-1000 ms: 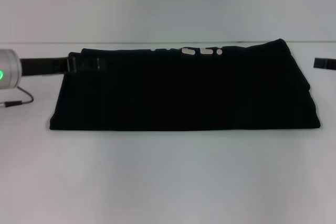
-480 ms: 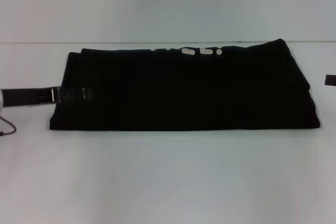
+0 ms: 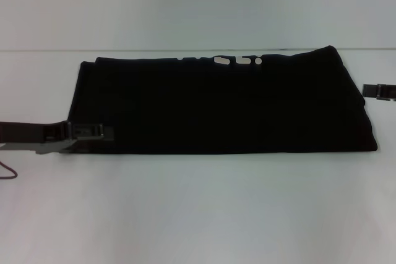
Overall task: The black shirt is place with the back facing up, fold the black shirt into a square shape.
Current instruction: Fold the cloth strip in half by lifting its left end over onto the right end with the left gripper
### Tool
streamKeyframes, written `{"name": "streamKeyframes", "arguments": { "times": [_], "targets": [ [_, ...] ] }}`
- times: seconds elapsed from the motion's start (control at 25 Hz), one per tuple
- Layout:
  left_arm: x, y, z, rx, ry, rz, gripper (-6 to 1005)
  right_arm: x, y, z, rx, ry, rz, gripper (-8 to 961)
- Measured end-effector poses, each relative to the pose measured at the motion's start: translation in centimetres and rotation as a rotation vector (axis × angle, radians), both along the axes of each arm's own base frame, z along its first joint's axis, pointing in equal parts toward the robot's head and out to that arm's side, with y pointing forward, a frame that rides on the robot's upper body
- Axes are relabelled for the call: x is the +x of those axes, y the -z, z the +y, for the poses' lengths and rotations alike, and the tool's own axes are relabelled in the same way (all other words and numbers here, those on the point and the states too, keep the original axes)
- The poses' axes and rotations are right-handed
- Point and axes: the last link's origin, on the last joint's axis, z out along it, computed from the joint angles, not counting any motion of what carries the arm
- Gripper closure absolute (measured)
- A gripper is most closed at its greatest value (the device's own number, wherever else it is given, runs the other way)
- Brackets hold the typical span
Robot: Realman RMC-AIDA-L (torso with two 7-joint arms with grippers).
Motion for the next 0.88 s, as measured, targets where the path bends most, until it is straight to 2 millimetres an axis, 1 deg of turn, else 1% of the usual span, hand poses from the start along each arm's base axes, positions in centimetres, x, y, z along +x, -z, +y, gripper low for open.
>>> {"name": "streamKeyframes", "arguments": {
  "times": [0.08, 0.2, 0.24, 0.28, 0.4, 0.44, 0.56, 0.72, 0.88],
  "targets": [
    [0.0, 0.0, -0.1, -0.011, -0.061, -0.031, 149, -0.3, 0.2, 0.1, -0.003, -0.006, 0.004, 327],
    [0.0, 0.2, -0.1, -0.022, -0.153, -0.074, 150, -1.2, 0.6, 0.8, -0.003, -0.028, 0.008, 327],
    [-0.2, 0.4, -0.2, -0.029, -0.214, -0.110, 150, -1.5, 0.7, 1.0, -0.001, -0.034, 0.008, 327],
    [-0.2, 0.4, -0.2, -0.029, -0.214, -0.110, 150, -1.9, 0.7, 1.3, 0.001, -0.043, 0.008, 327],
    [-0.6, 0.6, -0.3, -0.029, -0.309, -0.189, 149, -2.8, 0.9, 2.1, 0.009, -0.063, 0.003, 327],
    [-0.6, 0.6, -0.3, -0.029, -0.309, -0.189, 149, -3.2, 1.0, 2.4, 0.011, -0.072, -0.001, 327],
    [-1.6, 1.2, -0.4, -0.005, -0.466, -0.294, 150, -3.8, 1.4, 3.0, 0.019, -0.088, -0.012, 327],
    [-2.3, 1.6, -0.4, 0.014, -0.576, -0.330, 151, -4.5, 1.9, 3.7, 0.029, -0.099, -0.027, 327],
    [-2.8, 1.8, 0.0, 0.047, -0.646, -0.347, 152, -4.9, 2.4, 4.1, 0.031, -0.105, -0.041, 327]
  ]
}}
